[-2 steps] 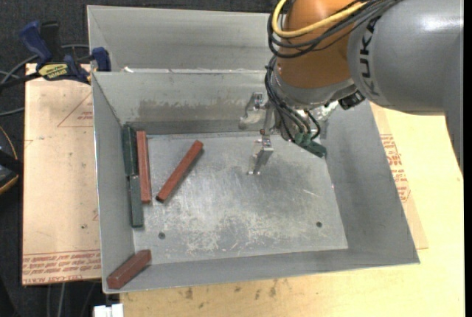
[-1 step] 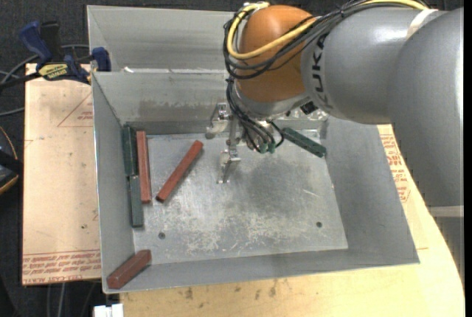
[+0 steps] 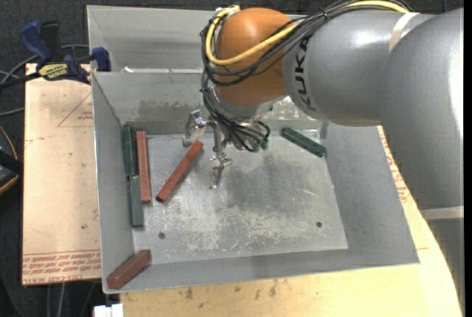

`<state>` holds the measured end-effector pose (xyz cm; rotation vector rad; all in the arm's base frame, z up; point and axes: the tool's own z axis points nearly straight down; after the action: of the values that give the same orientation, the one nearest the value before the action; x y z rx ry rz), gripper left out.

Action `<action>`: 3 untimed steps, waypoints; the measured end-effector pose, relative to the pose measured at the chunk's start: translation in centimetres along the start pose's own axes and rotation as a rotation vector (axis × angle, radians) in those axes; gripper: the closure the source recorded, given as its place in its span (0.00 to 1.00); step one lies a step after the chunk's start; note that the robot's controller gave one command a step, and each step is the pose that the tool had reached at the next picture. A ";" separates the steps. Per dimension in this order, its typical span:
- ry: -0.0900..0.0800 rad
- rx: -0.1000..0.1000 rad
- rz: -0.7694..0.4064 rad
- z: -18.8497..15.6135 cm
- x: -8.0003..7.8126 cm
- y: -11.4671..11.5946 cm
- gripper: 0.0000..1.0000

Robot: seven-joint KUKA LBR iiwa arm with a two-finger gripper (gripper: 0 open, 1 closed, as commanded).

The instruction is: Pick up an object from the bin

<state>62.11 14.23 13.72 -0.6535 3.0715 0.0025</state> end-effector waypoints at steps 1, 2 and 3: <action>0.000 0.000 0.002 1.3 -0.3 2.4 0.00; -0.002 0.001 -0.257 5.9 -0.1 2.3 0.00; -0.015 0.005 -0.211 5.9 -0.9 2.9 1.00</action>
Offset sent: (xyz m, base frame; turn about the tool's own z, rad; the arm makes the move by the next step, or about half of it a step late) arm -0.0099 0.0199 -0.0672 -0.2681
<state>61.81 17.26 7.84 -0.9689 2.9707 -0.0010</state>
